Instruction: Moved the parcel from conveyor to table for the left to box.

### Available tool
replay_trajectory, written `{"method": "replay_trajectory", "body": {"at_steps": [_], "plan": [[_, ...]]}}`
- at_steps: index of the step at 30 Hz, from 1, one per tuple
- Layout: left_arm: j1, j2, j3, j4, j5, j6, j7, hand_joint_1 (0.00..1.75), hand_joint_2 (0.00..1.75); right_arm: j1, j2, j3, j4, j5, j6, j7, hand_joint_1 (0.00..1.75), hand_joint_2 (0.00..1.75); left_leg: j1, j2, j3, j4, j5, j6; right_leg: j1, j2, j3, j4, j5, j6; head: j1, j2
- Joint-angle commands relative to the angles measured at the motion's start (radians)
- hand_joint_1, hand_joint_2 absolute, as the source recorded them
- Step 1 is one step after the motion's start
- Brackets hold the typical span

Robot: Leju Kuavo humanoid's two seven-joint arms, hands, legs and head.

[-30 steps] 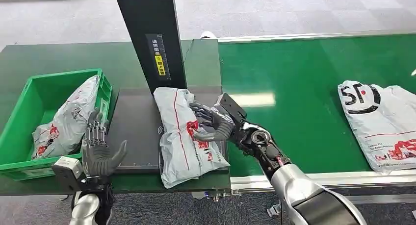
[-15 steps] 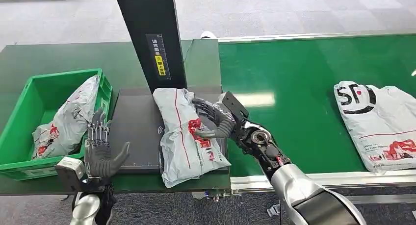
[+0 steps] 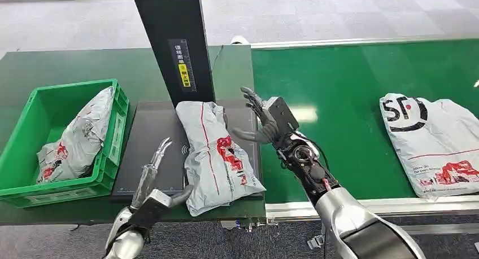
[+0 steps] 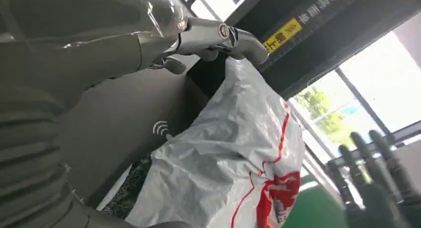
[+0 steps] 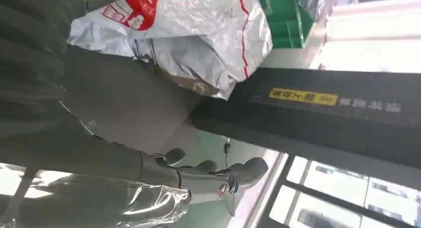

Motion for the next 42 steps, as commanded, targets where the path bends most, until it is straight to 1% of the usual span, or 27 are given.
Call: {"method": "replay_trajectory", "body": {"at_steps": [1, 3, 4, 5, 7, 8, 10, 16, 17, 18, 19, 20, 23, 27, 28, 29, 30, 31, 37, 38, 42], "plan": [[-0.103, -0.005, -0.116, 0.169, -0.099, 0.061, 0.041, 0.00, 1.75, 0.016, -0.043, -0.043, -0.071, -0.048, -0.059, -0.032, 0.00, 1.75, 0.000, -0.004, 0.000, -0.001, 0.001, 0.002, 0.000, -0.004, 0.002, -0.001, 0.000, -0.002, 0.000, 0.000], [-0.141, 0.009, -0.170, 0.229, -0.329, 0.238, 0.159, 0.00, 1.75, 0.024, -0.048, -0.047, -0.089, -0.058, -0.060, -0.027, 0.00, 1.75, 0.000, -0.006, 0.001, -0.001, 0.001, 0.003, 0.001, -0.006, 0.003, -0.001, -0.001, -0.003, 0.000, 0.000], [-0.151, 0.006, -0.173, 0.247, -0.361, 0.235, 0.190, 0.00, 1.75, 0.022, -0.047, -0.044, -0.088, -0.059, -0.058, -0.022, 0.00, 1.75, 0.000, -0.004, 0.001, -0.001, 0.001, 0.002, 0.000, -0.005, 0.002, -0.001, -0.001, -0.002, 0.000, 0.000], [-0.159, 0.008, -0.181, 0.264, -0.402, 0.232, 0.225, 0.00, 1.75, 0.017, -0.044, -0.041, -0.085, -0.060, -0.057, -0.018, 0.00, 1.75, 0.000, -0.006, 0.001, -0.001, 0.001, 0.003, 0.001, -0.006, 0.003, -0.002, 0.000, -0.003, 0.000, 0.000], [-0.157, 0.001, -0.185, 0.282, -0.469, 0.206, 0.277, 0.00, 1.75, 0.003, -0.034, -0.034, -0.068, -0.059, -0.050, -0.010, 0.00, 1.75, 0.000, -0.003, 0.001, -0.001, 0.000, 0.002, 0.000, -0.003, 0.002, -0.001, 0.000, -0.002, 0.000, 0.000], [-0.151, -0.003, -0.180, 0.284, -0.480, 0.195, 0.284, 0.00, 1.75, 0.001, -0.030, -0.032, -0.065, -0.059, -0.051, -0.010, 0.00, 1.75, 0.000, -0.003, 0.002, -0.001, 0.000, 0.003, 0.001, -0.003, 0.003, -0.001, 0.000, -0.004, 0.000, 0.000], [-0.146, -0.003, -0.181, 0.285, -0.484, 0.196, 0.286, 0.00, 1.75, 0.000, -0.028, -0.032, -0.063, -0.059, -0.053, -0.010, 0.00, 1.75, -0.001, -0.001, 0.001, -0.001, 0.000, 0.002, 0.000, -0.001, 0.001, 0.000, 0.000, -0.002, 0.000, 0.000], [-0.141, -0.005, -0.174, 0.277, -0.491, 0.182, 0.290, 0.00, 1.75, 0.003, -0.030, -0.031, -0.065, -0.058, -0.051, -0.012, 0.00, 1.75, 0.000, -0.002, 0.002, -0.001, 0.000, 0.003, 0.001, -0.002, 0.003, -0.002, 0.000, -0.004, 0.000, 0.000], [-0.136, -0.010, -0.161, 0.275, -0.492, 0.142, 0.294, 0.00, 1.75, 0.003, -0.031, -0.032, -0.063, -0.057, -0.051, -0.011, 0.00, 1.75, 0.000, -0.002, 0.001, -0.001, 0.000, 0.003, 0.000, -0.002, 0.002, -0.001, 0.000, -0.003, 0.000, 0.000], [-0.138, -0.009, -0.162, 0.279, -0.503, 0.126, 0.301, 0.00, 1.75, 0.002, -0.031, -0.033, -0.061, -0.056, -0.051, -0.012, 0.00, 1.75, 0.000, -0.002, 0.002, -0.001, 0.000, 0.003, 0.001, -0.002, 0.003, -0.002, 0.000, -0.004, 0.000, 0.000], [-0.139, -0.012, -0.159, 0.288, -0.503, 0.115, 0.304, 0.00, 1.75, 0.002, -0.033, -0.033, -0.059, -0.055, -0.051, -0.012, 0.00, 1.75, -0.001, -0.001, 0.001, -0.001, 0.000, 0.002, 0.000, -0.002, 0.002, 0.000, 0.000, -0.002, 0.000, 0.000], [-0.146, -0.016, -0.156, 0.307, -0.509, 0.079, 0.313, 0.00, 1.75, -0.001, -0.032, -0.034, -0.053, -0.052, -0.051, -0.013, 0.00, 1.75, 0.000, -0.002, 0.002, -0.001, 0.000, 0.003, 0.001, -0.002, 0.003, -0.002, 0.000, -0.004, 0.000, 0.000], [-0.159, -0.023, -0.160, 0.347, -0.538, 0.057, 0.335, 0.00, 1.75, -0.006, -0.028, -0.036, -0.044, -0.047, -0.053, -0.010, 0.00, 1.75, 0.000, -0.002, 0.002, -0.001, 0.000, 0.003, 0.000, -0.002, 0.003, -0.001, 0.000, -0.003, 0.000, 0.000], [-0.158, -0.029, -0.147, 0.352, -0.543, 0.049, 0.341, 0.00, 1.75, 0.001, -0.033, -0.038, -0.055, -0.040, -0.051, -0.005, 0.00, 1.75, -0.001, -0.002, 0.003, -0.001, 0.000, 0.002, 0.000, -0.002, 0.005, -0.001, 0.000, -0.002, 0.000, 0.000], [-0.155, -0.029, -0.142, 0.345, -0.539, 0.045, 0.337, 0.00, 1.75, 0.002, -0.034, -0.038, -0.057, -0.038, -0.049, -0.002, 0.00, 1.75, 0.000, -0.002, 0.004, -0.002, 0.000, 0.003, 0.000, -0.002, 0.006, -0.002, 0.000, -0.003, 0.000, 0.000], [-0.154, -0.027, -0.144, 0.341, -0.541, 0.045, 0.333, 0.09, 1.75, 0.002, -0.034, -0.038, -0.058, -0.037, -0.049, -0.001, 0.00, 1.75, -0.001, -0.002, 0.004, -0.001, 0.000, 0.002, 0.000, -0.002, 0.006, -0.001, 0.000, -0.002, 0.000, 0.000], [-0.155, -0.025, -0.145, 0.339, -0.542, 0.045, 0.332, 1.64, 1.75, 0.002, -0.034, -0.038, -0.058, -0.036, -0.048, -0.001, 0.00, 1.75, 0.000, -0.002, 0.004, -0.002, 0.001, 0.003, 0.001, -0.002, 0.007, -0.002, 0.001, -0.004, 0.000, 0.000], [-0.154, -0.023, -0.144, 0.338, -0.542, 0.046, 0.331, 1.75, 1.75, 0.001, -0.034, -0.037, -0.059, -0.035, -0.047, 0.000, 0.00, 1.75, -0.001, -0.002, 0.005, -0.001, 0.001, 0.003, 0.000, -0.002, 0.007, -0.001, 0.001, -0.003, 0.000, 0.000], [-0.153, -0.021, -0.144, 0.336, -0.539, 0.041, 0.328, 1.75, 1.75, 0.001, -0.036, -0.037, -0.062, -0.034, -0.045, 0.003, 0.00, 1.75, 0.000, -0.002, 0.005, -0.003, 0.002, 0.005, 0.002, -0.003, 0.007, -0.004, 0.002, -0.006, 0.000, 0.000], [-0.153, -0.021, -0.144, 0.336, -0.539, 0.041, 0.328, 1.75, 1.75, 0.001, -0.036, -0.037, -0.062, -0.034, -0.045, 0.003, 0.00, 1.75, 0.000, -0.002, 0.006, -0.001, 0.001, 0.003, 0.000, -0.002, 0.008, -0.001, 0.000, -0.003, 0.000, 0.000], [-0.153, -0.021, -0.144, 0.336, -0.539, 0.041, 0.328, 1.75, 1.75, 0.001, -0.036, -0.037, -0.062, -0.034, -0.045, 0.003, 0.00, 1.75, -0.001, -0.002, 0.006, -0.001, 0.001, 0.003, 0.000, -0.002, 0.008, -0.001, 0.000, -0.002, 0.000, 0.000]]}}
